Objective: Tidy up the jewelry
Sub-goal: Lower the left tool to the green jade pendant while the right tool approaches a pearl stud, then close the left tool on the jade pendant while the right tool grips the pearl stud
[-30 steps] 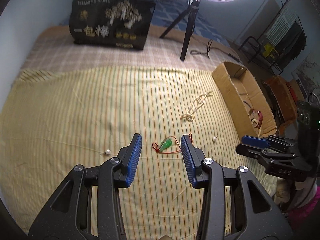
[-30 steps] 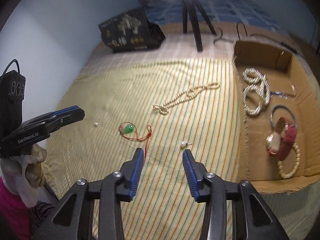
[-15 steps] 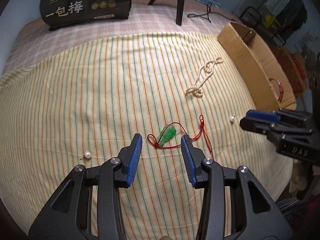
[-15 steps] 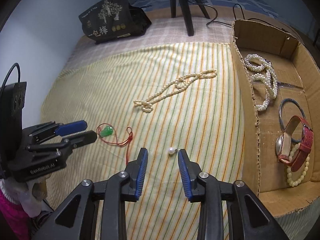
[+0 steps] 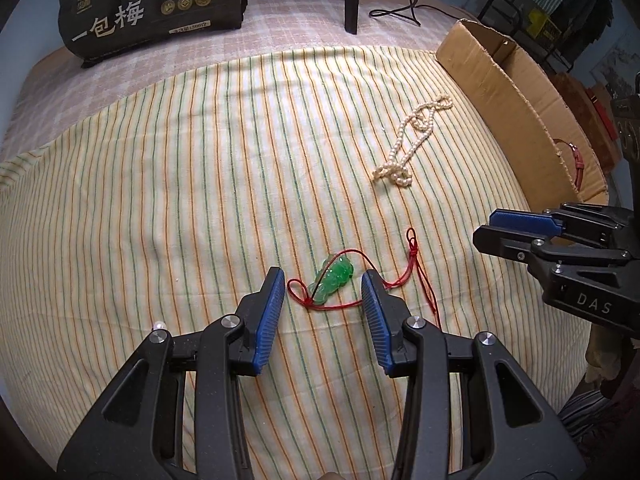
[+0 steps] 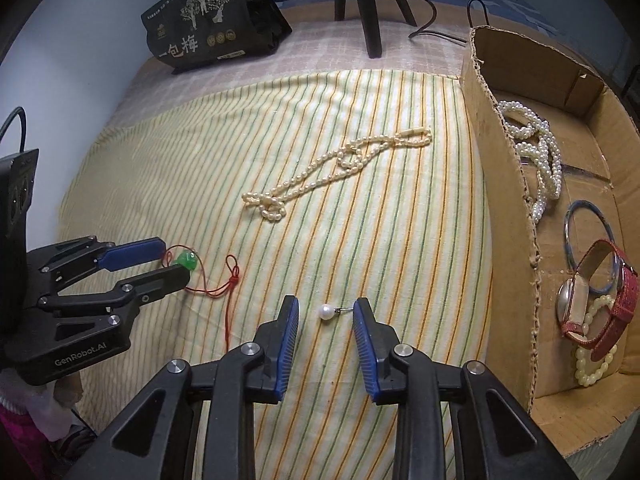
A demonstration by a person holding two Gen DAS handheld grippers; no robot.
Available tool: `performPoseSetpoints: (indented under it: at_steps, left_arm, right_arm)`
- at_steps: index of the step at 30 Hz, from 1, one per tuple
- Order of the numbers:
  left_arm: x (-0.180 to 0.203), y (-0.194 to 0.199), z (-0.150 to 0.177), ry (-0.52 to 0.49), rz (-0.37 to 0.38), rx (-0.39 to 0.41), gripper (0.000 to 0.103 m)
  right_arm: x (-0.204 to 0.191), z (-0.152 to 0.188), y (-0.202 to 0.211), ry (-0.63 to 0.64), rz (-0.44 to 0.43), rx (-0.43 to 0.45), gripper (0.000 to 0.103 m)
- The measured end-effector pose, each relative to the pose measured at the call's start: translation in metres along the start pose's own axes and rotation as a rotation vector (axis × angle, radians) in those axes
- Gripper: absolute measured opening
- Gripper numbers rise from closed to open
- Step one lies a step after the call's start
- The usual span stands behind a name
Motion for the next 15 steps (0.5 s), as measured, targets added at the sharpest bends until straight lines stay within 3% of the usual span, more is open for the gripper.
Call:
performPoseSetpoints:
  at_steps: [12, 15]
  left_arm:
    - [0.0, -0.013, -0.006, -0.019, -0.014, -0.01, 0.041]
    - [0.0, -0.016, -0.007, -0.025, -0.031, -0.008, 0.035]
  right_arm:
    - [-0.003, -0.003, -0.012, 0.059, 0.059, -0.02, 0.029]
    - [-0.005, -0.005, -0.015, 0.083, 0.081, -0.021, 0.024]
Point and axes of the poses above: each gripper's, at about its wrist camera, not at the fingertips, and y roughly against the way its jaws point, x to its right, z to its underside, the point moved 6 cm from there along -y, roughly the way its jaws point, and after that the axes turned 6 degrees about y, right-handed, at the moved point
